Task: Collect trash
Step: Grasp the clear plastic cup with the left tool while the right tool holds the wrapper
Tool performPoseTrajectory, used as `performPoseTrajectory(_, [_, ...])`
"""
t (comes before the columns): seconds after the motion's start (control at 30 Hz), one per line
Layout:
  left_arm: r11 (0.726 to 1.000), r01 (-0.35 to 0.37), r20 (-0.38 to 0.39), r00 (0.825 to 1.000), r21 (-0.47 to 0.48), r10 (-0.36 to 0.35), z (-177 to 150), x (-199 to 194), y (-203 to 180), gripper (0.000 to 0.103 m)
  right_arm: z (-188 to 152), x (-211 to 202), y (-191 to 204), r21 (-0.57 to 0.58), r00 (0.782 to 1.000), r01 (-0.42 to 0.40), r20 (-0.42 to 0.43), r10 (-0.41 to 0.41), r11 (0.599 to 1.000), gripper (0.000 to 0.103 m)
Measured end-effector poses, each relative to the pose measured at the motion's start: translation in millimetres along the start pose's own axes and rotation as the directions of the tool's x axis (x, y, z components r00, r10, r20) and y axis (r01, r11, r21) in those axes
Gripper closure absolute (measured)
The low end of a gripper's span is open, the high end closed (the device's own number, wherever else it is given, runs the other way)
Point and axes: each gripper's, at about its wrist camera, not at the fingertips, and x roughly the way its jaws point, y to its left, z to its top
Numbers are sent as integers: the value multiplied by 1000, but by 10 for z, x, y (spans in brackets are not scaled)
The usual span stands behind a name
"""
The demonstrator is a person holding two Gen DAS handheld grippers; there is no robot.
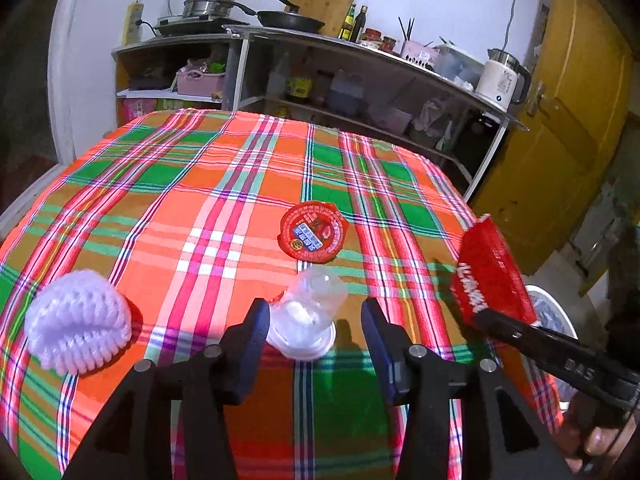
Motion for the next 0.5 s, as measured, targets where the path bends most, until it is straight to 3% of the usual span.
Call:
performPoseTrajectory(0.13, [1000,-17,-6,1000,4,17,40,83,-27,56,1,-40,-41,-6,1000,1,9,-1,1000,94])
performPoseTrajectory(0.23, [1000,-23,-15,1000,13,23,53,124,-53,69,-1,-65,-74,-4,1000,-2,12,2,1000,94])
performPoseTrajectory(0.5, [999,2,21,1000,39,-3,3,-42,-186,71,-60,-222,-90,-19,999,24,37,-24,1000,94])
